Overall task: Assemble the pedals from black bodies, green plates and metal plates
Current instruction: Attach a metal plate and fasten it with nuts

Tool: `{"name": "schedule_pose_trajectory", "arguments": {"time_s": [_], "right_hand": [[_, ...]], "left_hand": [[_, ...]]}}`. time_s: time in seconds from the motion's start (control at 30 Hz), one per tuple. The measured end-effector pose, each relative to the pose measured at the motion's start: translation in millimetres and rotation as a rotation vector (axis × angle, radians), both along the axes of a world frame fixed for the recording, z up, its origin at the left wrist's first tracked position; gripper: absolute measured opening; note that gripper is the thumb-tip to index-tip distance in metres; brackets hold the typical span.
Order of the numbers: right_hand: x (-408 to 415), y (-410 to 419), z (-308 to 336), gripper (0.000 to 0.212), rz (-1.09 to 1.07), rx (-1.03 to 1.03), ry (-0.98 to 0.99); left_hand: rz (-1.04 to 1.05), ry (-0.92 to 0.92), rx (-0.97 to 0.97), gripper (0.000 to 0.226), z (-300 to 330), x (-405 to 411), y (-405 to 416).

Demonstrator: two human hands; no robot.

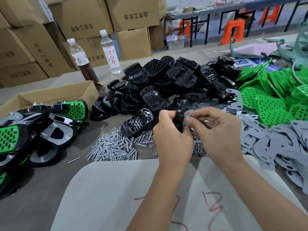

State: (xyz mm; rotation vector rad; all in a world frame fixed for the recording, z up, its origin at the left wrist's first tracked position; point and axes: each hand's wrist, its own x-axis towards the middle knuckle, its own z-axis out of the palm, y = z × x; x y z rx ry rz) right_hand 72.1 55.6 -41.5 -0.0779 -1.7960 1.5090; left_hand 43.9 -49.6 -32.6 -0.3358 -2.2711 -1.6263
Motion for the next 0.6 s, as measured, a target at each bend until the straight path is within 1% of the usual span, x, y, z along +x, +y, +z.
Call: {"name": "schedule_pose_trajectory", "arguments": {"time_s": [0.1,0.27,0.4,0.53,0.6], "right_hand": [[-0.9,4.4,-0.9,0.025,0.016,-0.014,-0.002],[0.5,5.1,-2.1,0.027,0.061,0.044,0.009],[0.2,6.3,0.5,0.025,-0.030,0.187,0.051],[-0.8,5.5,1.9,0.004,-0.116,0.276,0.012],[-1.6,4.7,3.7,0.008,-0.166,0.327,0.008]], "left_hand": [[-0.048,-0.046,0.046,0.021,-0.3,-1.8,-2.2],[-0.016,-0.014,0.087,0.019,-2.2,-2.4,-1.7],[-0.021,0.015,0.072,0.019,-3.8,-0.5,0.2],[-0.020,0.041,0.070,0.018,-5.0,0.4,0.8],[-0.015,0.064,0.044,0.018,-5.5,1.9,1.9]]}}
